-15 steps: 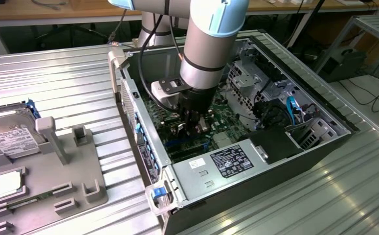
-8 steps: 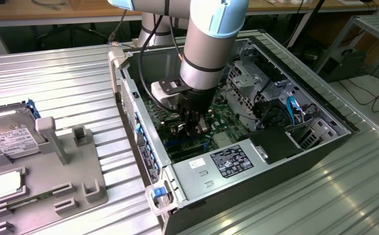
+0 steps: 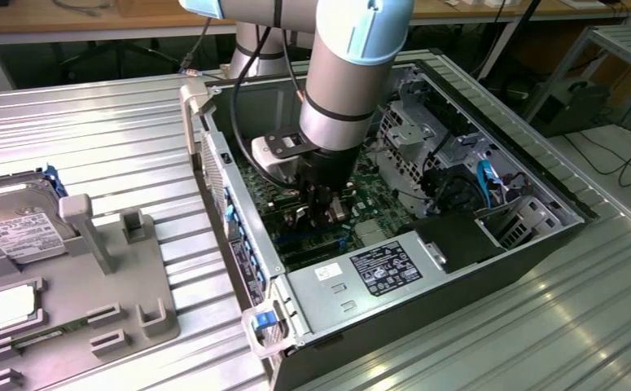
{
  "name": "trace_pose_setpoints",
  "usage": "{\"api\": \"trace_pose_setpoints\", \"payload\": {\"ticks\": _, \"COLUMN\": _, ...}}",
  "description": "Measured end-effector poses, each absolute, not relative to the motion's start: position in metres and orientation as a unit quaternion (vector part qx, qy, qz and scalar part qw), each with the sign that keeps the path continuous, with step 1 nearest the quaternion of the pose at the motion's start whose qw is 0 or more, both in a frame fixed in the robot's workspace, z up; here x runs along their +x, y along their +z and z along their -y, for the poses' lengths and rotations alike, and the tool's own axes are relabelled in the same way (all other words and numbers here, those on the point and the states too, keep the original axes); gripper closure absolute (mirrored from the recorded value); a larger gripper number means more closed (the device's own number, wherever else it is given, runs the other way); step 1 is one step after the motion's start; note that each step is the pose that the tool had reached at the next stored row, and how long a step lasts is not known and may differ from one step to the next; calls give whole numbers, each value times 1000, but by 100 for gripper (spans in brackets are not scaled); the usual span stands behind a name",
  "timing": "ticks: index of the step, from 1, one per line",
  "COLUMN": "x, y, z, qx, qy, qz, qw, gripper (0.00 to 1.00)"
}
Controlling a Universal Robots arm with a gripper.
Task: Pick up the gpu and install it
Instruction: 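Insert the gpu into the slot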
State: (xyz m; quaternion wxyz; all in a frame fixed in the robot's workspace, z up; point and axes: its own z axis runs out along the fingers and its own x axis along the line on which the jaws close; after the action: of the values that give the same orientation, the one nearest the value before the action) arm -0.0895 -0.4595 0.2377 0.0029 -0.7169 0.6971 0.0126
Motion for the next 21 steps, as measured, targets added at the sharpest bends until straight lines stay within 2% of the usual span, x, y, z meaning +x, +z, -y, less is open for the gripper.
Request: {"api": "trace_pose_setpoints", "payload": {"ticks": 21, "x": -83, "y": 238, "z": 460, "qx": -717, "qy": 13, "qz": -697, "qw": 3, "gripper": 72}}
